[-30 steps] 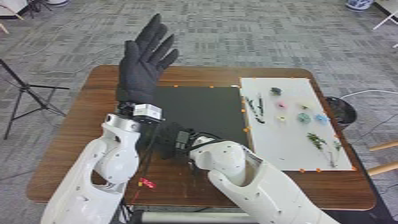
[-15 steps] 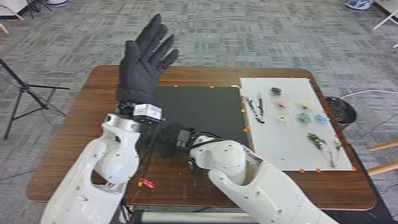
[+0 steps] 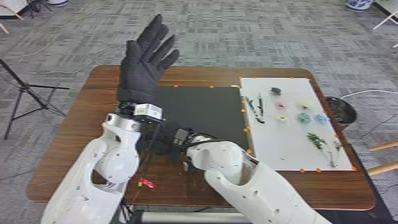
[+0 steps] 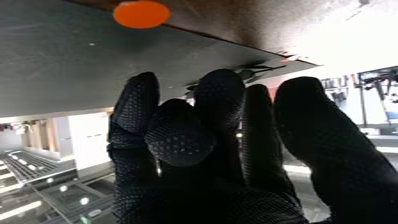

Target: Arrange flowers

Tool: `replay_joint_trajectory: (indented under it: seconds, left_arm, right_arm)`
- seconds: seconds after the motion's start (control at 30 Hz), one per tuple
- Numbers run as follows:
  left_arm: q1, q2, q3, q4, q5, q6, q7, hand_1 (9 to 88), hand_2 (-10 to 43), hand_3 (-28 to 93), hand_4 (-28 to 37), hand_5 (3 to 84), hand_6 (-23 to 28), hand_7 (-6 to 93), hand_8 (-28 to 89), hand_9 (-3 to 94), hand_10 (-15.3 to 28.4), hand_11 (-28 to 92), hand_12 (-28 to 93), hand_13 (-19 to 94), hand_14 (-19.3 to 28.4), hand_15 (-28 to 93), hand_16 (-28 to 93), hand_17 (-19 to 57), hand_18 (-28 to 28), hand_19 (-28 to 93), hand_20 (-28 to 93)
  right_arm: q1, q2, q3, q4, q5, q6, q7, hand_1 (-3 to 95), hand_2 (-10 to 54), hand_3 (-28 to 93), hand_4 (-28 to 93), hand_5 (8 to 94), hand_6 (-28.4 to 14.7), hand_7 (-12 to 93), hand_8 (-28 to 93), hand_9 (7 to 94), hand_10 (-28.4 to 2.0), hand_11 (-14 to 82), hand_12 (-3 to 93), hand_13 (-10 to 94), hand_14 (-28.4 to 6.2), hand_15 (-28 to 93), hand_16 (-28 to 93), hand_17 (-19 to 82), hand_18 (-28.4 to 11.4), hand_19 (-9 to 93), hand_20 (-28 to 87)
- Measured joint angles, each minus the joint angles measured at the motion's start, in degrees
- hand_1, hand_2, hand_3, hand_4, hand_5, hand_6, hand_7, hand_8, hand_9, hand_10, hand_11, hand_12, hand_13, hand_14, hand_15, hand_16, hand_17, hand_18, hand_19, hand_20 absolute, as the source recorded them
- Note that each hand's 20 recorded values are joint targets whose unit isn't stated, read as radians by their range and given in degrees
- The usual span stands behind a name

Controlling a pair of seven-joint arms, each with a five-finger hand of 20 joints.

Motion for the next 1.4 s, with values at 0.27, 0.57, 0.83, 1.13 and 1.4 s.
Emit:
replay_joint_trajectory:
  seconds: [0.27,0.57,0.83,1.13,1.4]
  left_arm:
    - [1.21,0.0,-0.93,-0.58,-0.07,0.26,0.2,27.8,-1.4,48,-27.1,22.7,-0.3,15.1,-8,18.2,9.0,7,20,15,11.7,2,11,-14.5,19.6,39,6]
    - [7.95,0.6,-4.72,-3.54,-0.33,1.33,-0.88,27.9,-1.6,50,-27.0,22.9,-0.3,15.9,-9,18.5,8.9,8,19,15,11.7,3,10,-14.2,19.8,39,7]
    - [18.66,2.28,-8.24,-5.88,-1.53,3.61,-3.58,27.8,-1.7,50,-26.9,23.0,-0.3,16.0,-9,18.4,9.0,8,19,15,11.7,4,10,-14.3,19.8,39,7]
    - [23.8,0.68,-8.84,-5.32,-1.62,5.2,-3.81,27.8,-1.4,49,-27.0,22.8,-0.4,16.0,-9,18.1,8.9,8,19,15,11.7,4,10,-14.3,19.6,39,7]
    - [23.59,0.2,-9.32,-5.19,-1.57,5.29,-3.93,27.6,-1.3,49,-27.0,22.5,-0.3,16.0,-9,17.8,8.8,8,19,15,11.5,4,10,-14.5,19.6,39,7]
  right_arm:
    - [-0.68,0.56,3.02,-1.46,8.0,5.43,7.02,32.6,13.3,82,-26,42.5,1.7,17,-12,61.8,-13.4,53.7,37.5,69,-11.6,86,31,29,-21.6,83,36]
    - [-4.66,10.41,15.98,-15.52,13.58,15.65,18.52,44.0,-8.2,53,-28,54.1,0.4,30,-14,60.3,-12.0,47.7,29.6,66,-9.5,83,30,29,-20.3,83,37]
    - [-18.21,25.13,37.96,-26.24,15.66,15.85,21.7,36.9,-9.5,33,-26,62.4,-1.6,33,-12,65.0,-13.5,53.4,35.3,67,-10.6,84,32,29,-22.0,84,42]
    - [-31.07,31.54,56.79,-28.33,12.7,10.61,27.63,37.2,-9.4,15,-16,64.6,-1.4,39,-12,65.5,-13.5,56.7,38.0,67,-10.9,83,33,29,-22.2,83,42]
    - [-45.02,30.39,70.51,-36.78,12.4,0.37,30.82,36.0,-9.1,13,-15,61.9,-2.3,39,-12,62.2,-14.0,57.0,40.5,64,-11.6,82,34,27,-22.8,82,43]
